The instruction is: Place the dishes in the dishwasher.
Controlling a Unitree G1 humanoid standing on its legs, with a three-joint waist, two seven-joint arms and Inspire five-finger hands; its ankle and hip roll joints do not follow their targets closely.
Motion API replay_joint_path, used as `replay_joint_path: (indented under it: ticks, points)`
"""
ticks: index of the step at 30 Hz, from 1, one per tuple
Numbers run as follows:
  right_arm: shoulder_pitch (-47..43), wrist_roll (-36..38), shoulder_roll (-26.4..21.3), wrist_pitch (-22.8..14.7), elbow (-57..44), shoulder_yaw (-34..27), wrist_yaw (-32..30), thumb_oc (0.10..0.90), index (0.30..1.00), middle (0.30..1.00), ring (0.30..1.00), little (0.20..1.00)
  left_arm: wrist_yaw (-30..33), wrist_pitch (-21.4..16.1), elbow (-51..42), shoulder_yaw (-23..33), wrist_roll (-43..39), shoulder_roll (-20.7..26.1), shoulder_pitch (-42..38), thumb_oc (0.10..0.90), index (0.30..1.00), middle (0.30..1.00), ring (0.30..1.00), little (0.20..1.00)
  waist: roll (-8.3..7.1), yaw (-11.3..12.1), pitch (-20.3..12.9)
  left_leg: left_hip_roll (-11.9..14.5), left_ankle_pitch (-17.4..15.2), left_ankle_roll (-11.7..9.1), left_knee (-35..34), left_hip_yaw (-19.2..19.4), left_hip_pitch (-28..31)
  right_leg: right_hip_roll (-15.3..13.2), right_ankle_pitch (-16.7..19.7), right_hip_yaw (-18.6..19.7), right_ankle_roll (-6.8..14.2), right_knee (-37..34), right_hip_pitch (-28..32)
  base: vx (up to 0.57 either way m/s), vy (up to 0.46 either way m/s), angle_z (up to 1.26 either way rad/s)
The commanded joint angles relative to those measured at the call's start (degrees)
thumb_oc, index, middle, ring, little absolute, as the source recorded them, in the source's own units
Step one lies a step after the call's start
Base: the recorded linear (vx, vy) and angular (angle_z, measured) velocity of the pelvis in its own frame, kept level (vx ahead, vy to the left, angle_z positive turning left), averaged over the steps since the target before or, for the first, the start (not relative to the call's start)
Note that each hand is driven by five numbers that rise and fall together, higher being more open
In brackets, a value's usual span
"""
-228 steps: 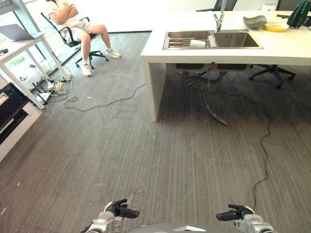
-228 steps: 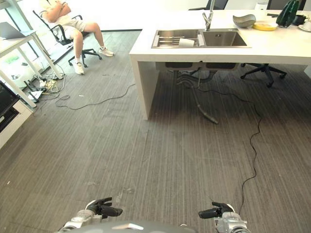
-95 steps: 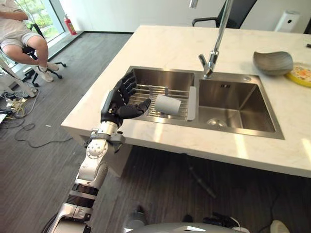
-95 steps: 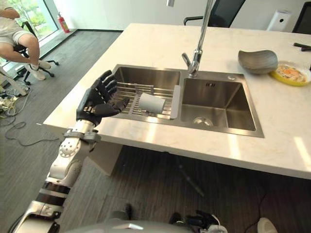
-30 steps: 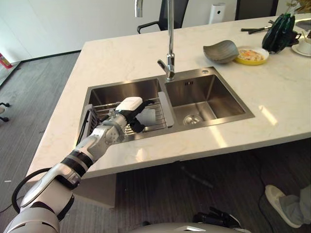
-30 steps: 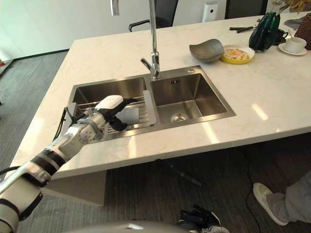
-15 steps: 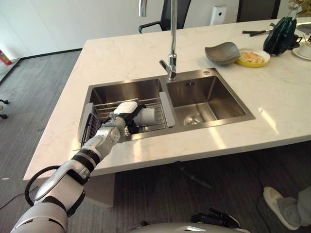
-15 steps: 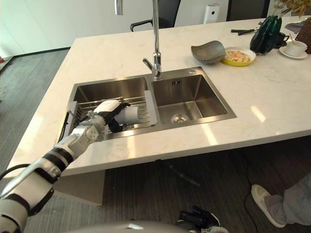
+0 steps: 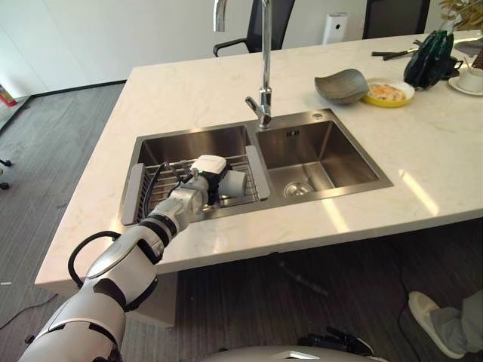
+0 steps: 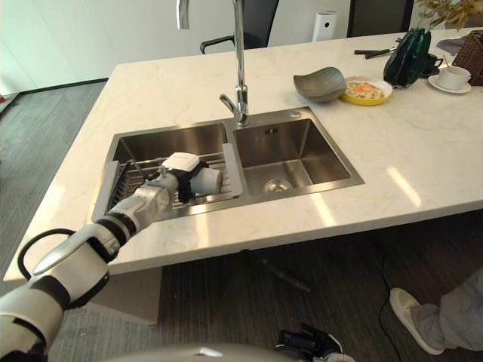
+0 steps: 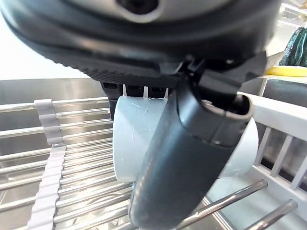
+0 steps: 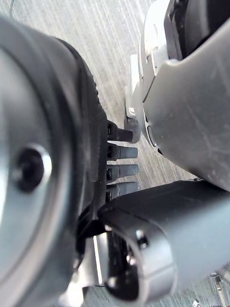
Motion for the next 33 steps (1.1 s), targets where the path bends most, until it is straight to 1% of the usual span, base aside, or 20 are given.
replay_joint_path:
  ticks: [1, 5, 8, 13, 14, 15, 16, 17, 20, 21, 23, 24, 25, 27, 28, 29, 30, 31, 32, 33]
  points:
    - [1.7, 0.1, -2.8, 1.7, 6.3, 4.4, -1.7, 0.800, 0.900, 0.900, 0.900, 0.900, 0.8, -1.9, 2.5, 0.2, 3.4, 0.1, -10.9, 0.400, 0.300, 0.300, 0.300, 0.300, -0.65, -0.7, 3.9, 0.6, -4.0, -2.1, 0.3, -2.2, 0.6, -3.9, -5.8, -4.7, 6.8, 0.8, 2.5, 0.00, 0.000, 0.00]
    - [1.9, -0.3, -3.3, 0.9, 6.2, 4.1, -2.3, 0.800, 0.900, 0.900, 0.900, 0.900, 2.1, -3.8, -3.1, -1.3, 6.1, 2.8, -9.2, 0.400, 0.300, 0.300, 0.300, 0.300, -0.53, -0.3, 4.1, 0.7, -4.0, -2.2, 0.3, -2.6, 0.5, -3.7, -6.1, -4.8, 6.7, 0.8, 2.7, 0.00, 0.000, 0.00]
    - [1.7, -0.5, -3.3, 0.8, 6.1, 4.2, -2.5, 0.800, 0.900, 0.900, 0.900, 0.900, 3.8, -3.8, -4.0, -1.0, 6.4, 3.4, -8.8, 0.400, 0.300, 0.300, 0.300, 0.300, -0.52, -0.2, 4.1, 0.8, -3.9, -2.4, 0.3, -3.1, 0.6, -3.5, -6.4, -5.0, 6.5, 0.8, 2.9, -0.01, -0.027, 0.02]
    - [1.6, -1.3, -3.3, 0.5, 5.8, 5.3, -3.1, 0.800, 0.900, 0.900, 0.900, 0.900, 9.5, -3.1, -3.8, 0.8, 6.9, 6.4, -8.5, 0.400, 0.300, 0.300, 0.300, 0.300, -0.35, 0.2, 4.2, 1.4, -3.2, -2.9, 0.3, -4.2, 0.4, -2.6, -7.1, -5.3, 5.9, 0.8, 3.4, -0.03, -0.071, 0.06]
    - [1.8, -1.8, -3.2, -0.2, 5.2, 5.8, -3.3, 0.800, 0.900, 0.900, 0.900, 0.900, 11.9, -2.6, -5.5, 2.5, 6.6, 9.1, -7.6, 0.400, 0.300, 0.300, 0.300, 0.300, -0.17, 0.8, 4.4, 2.0, -2.4, -3.4, 0.3, -5.0, 0.1, -2.1, -7.6, -5.7, 5.5, 0.8, 3.6, -0.04, -0.086, 0.08]
    - [1.8, -1.8, -3.2, -0.2, 5.2, 5.8, -3.3, 0.800, 0.900, 0.900, 0.900, 0.900, 11.9, -2.6, -5.5, 2.5, 6.6, 9.1, -7.6, 0.400, 0.300, 0.300, 0.300, 0.300, -0.17, 0.8, 4.4, 2.0, -2.4, -3.4, 0.3, -5.0, 0.1, -2.1, -7.6, -5.7, 5.5, 0.8, 3.6, -0.07, -0.131, 0.15]
    - [1.8, -1.9, -3.1, -0.2, 4.9, 5.7, -3.4, 0.800, 0.900, 0.900, 0.900, 0.900, 13.6, -2.5, -7.9, 4.2, 5.9, 10.9, -6.9, 0.400, 0.300, 0.300, 0.300, 0.300, -0.07, 1.6, 4.6, 2.3, -1.9, -3.6, 0.3, -5.6, -0.2, -1.8, -7.9, -5.8, 5.2, 0.8, 3.7, -0.08, -0.158, 0.18]
    - [2.4, -2.3, -2.7, -0.9, 3.6, 5.9, -3.6, 0.800, 0.900, 0.900, 0.900, 0.900, 15.6, -2.3, -16.5, 8.7, 5.0, 14.8, -4.0, 0.400, 0.300, 0.300, 0.300, 0.300, 0.35, 2.8, 4.9, 3.2, -0.7, -4.4, 0.7, -7.1, -1.0, -0.9, -8.7, -6.5, 4.4, 0.8, 4.0, -0.10, -0.222, 0.21]
    - [2.8, -2.6, -2.5, -1.3, 1.8, 6.0, -3.1, 0.800, 0.900, 0.900, 0.900, 0.900, 19.2, -2.5, -26.6, 17.7, 1.8, 17.3, 0.5, 0.400, 0.300, 0.300, 0.300, 0.300, 0.84, 5.0, 5.6, 4.6, 0.8, -5.7, 2.2, -9.1, -2.3, 0.5, -9.8, -7.7, 3.1, 0.8, 4.9, -0.07, -0.237, 0.38]
    - [3.1, -3.4, -3.1, -1.5, 0.8, 5.6, -3.0, 0.800, 0.900, 0.900, 0.900, 0.900, 18.6, -4.1, -34.3, 25.1, -3.0, 20.0, 4.3, 0.400, 0.300, 0.300, 0.300, 0.300, 1.56, 7.1, 6.3, 5.6, 1.9, -6.6, 3.8, -10.5, -3.3, 1.1, -10.6, -9.1, 2.6, 0.8, 5.6, -0.08, -0.179, 0.34]
    - [3.1, -3.4, -3.3, -1.5, 0.8, 5.8, -3.0, 0.800, 0.900, 0.900, 0.900, 0.900, 18.3, -3.9, -34.8, 25.8, -3.0, 20.2, 4.9, 0.400, 0.300, 0.300, 0.300, 0.300, 1.70, 6.8, 6.2, 5.6, 2.1, -6.5, 3.8, -10.7, -3.7, 1.2, -10.4, -9.3, 2.6, 0.8, 5.4, -0.09, -0.120, 0.36]
    - [3.8, -5.0, -3.3, -1.5, 0.5, 5.2, -2.2, 0.800, 0.900, 0.900, 0.900, 0.900, 17.9, -6.2, -43.2, 34.5, -9.4, 21.1, 10.7, 0.400, 0.300, 0.300, 0.300, 0.300, 2.86, 9.9, 7.1, 6.6, 7.0, -8.7, 3.3, -13.2, -6.1, 1.4, -10.9, -12.1, 1.9, 0.8, 5.7, -0.17, -0.156, 0.47]
    - [4.2, -6.1, -3.1, -1.6, 0.2, 5.2, -2.0, 0.800, 0.900, 0.900, 0.900, 0.900, 17.6, -7.4, -45.9, 37.7, -11.4, 20.1, 13.0, 0.400, 0.300, 0.300, 0.300, 0.300, 3.12, 11.1, 7.4, 7.1, 9.4, -9.6, 2.9, -13.2, -7.4, 1.1, -11.3, -14.0, 1.8, 0.8, 6.1, -0.18, -0.153, 0.89]
    - [4.2, -6.1, -3.2, -1.6, 0.2, 5.2, -2.0, 0.800, 0.900, 0.900, 0.900, 0.900, 17.4, -7.3, -46.3, 38.1, -11.4, 20.0, 13.5, 0.400, 0.300, 0.300, 0.300, 0.300, 3.29, 10.7, 7.2, 7.0, 9.7, -9.5, 2.8, -13.5, -7.7, 1.1, -11.1, -14.3, 1.8, 0.8, 5.9, -0.11, -0.067, 0.95]
    - [4.8, -8.0, -3.8, -1.9, 0.6, 4.6, -1.8, 0.800, 0.900, 0.900, 0.900, 0.900, 17.0, -9.1, -50.7, 43.1, -14.1, 18.2, 17.9, 0.400, 0.300, 0.300, 0.300, 0.300, 2.98, 10.5, 7.0, 8.4, 10.1, -9.2, 1.2, -6.2, -9.8, -0.4, -11.4, -20.2, 1.5, 0.8, 6.2, -0.15, -0.156, 1.28]
    - [5.1, -8.6, -3.9, -1.7, 0.7, 4.5, -1.9, 0.800, 0.900, 0.900, 0.900, 0.900, 16.5, -9.6, -52.5, 44.8, -15.9, 17.5, 19.5, 0.400, 0.300, 0.300, 0.300, 0.300, 2.69, 10.1, 6.4, 9.4, 9.9, -9.7, 1.0, -2.7, -9.8, -0.9, -12.5, -21.8, 1.4, 0.8, 6.7, -0.28, -0.167, 2.47]
    - [5.3, -10.1, -4.1, -1.5, 1.0, 4.4, -2.0, 0.800, 0.900, 0.900, 0.900, 0.900, 15.1, -11.0, -56.1, 48.7, -18.7, 16.8, 24.6, 0.400, 0.300, 0.300, 0.300, 0.300, 3.02, 10.3, 6.0, 11.1, 11.4, -9.9, 1.4, 2.7, -9.1, -1.6, -11.9, -25.4, 0.9, 0.8, 6.8, -0.14, -0.072, 2.54]
    - [5.4, -10.1, -4.2, -1.5, 1.0, 4.6, -2.0, 0.800, 0.900, 0.900, 0.900, 0.900, 15.0, -10.9, -56.3, 49.0, -18.7, 16.7, 24.9, 0.400, 0.300, 0.300, 0.300, 0.300, 3.06, 10.2, 5.9, 11.1, 11.4, -9.9, 1.4, 2.7, -9.1, -1.6, -11.9, -25.4, 0.9, 0.8, 6.9, -0.20, 0.016, 2.47]
    - [5.0, -10.8, -3.9, -1.4, 1.2, 4.4, -2.0, 0.800, 0.900, 0.900, 0.900, 0.900, 14.0, -11.7, -57.3, 50.9, -20.6, 16.2, 28.2, 0.400, 0.300, 0.300, 0.300, 0.300, 3.14, 11.4, 5.7, 11.2, 11.4, -10.0, 2.0, 2.6, -8.3, -1.9, -11.3, -26.1, 0.7, 0.8, 6.7, -0.18, 0.079, 1.47]
    - [3.9, -11.7, -3.9, -0.8, 2.1, 5.2, -1.9, 0.800, 0.900, 0.900, 0.900, 0.900, 12.0, -13.2, -60.0, 54.4, -25.0, 14.6, 34.7, 0.400, 0.300, 0.300, 0.300, 0.300, 3.17, 11.8, 5.0, 11.4, 10.9, -10.1, 3.6, 1.1, -7.0, -2.8, -10.4, -27.2, 0.5, 0.8, 6.4, -0.39, 0.139, 0.83]
